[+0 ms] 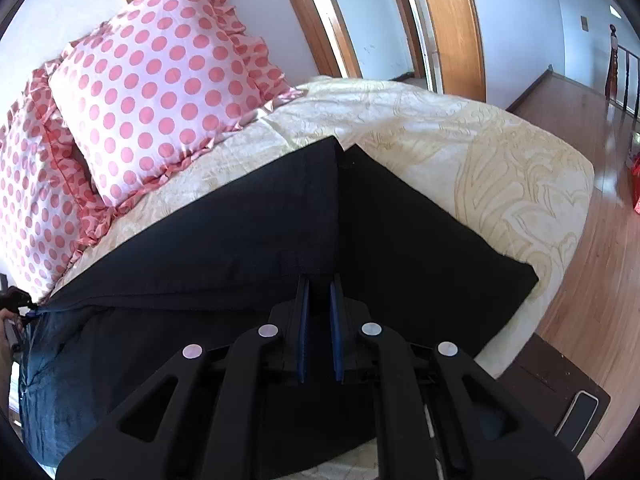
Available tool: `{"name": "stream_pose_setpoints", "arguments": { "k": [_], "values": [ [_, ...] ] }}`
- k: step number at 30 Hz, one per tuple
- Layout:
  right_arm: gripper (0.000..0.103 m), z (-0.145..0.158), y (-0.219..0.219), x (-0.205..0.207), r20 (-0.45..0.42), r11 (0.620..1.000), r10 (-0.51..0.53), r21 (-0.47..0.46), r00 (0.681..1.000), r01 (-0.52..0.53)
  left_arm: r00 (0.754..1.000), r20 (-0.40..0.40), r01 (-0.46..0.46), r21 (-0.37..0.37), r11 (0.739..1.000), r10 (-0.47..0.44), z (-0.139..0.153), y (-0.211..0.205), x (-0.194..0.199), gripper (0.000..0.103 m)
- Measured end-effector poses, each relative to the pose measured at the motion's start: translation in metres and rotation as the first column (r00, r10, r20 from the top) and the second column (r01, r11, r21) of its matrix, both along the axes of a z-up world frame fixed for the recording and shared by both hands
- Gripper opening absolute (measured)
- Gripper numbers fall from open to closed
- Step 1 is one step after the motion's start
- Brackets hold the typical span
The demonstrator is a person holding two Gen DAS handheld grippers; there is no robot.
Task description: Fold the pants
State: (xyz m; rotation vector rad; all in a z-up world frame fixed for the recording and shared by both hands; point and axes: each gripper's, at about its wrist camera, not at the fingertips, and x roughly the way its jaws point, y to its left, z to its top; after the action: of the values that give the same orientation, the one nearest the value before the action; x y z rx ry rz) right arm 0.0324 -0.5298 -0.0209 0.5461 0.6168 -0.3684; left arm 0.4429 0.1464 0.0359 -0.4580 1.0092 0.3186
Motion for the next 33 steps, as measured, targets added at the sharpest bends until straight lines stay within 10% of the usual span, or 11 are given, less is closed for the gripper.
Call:
{"name": "stream_pose_setpoints", "arguments": {
  "k": [6,14,21,28,33],
  "values": [
    [0.010,0.013,-0.007,-0.001,0.052,1.000,-0.002,-0.018,0.999,0.003,0.986,0.159,0.037,0.051,0.998,-0.045,0.040,0.004,-0.079,0.011],
    [0.010,0.035,-0.022,-0.017,0.105,0.997,-0.052,-0.055,0.993,0.058,0.905,0.420,0.051,0.060,0.997,-0.072,0.089,0.007,-0.271,0.012],
    [0.010,0.043,-0.034,-0.038,0.126,0.992,-0.105,-0.059,0.986,0.113,0.893,0.450,-0.032,0.010,0.999,0.024,0.046,0.011,-0.399,0.012],
    [0.010,0.024,-0.037,-0.043,0.073,0.991,-0.125,-0.030,0.989,0.128,0.918,0.376,-0.121,-0.048,0.992,0.130,-0.015,0.019,-0.440,0.013],
    [0.010,0.018,-0.035,-0.046,0.054,0.994,-0.106,0.000,0.993,0.106,0.904,0.405,-0.129,-0.040,0.991,0.134,-0.011,0.016,-0.441,0.050]
  ]
}}
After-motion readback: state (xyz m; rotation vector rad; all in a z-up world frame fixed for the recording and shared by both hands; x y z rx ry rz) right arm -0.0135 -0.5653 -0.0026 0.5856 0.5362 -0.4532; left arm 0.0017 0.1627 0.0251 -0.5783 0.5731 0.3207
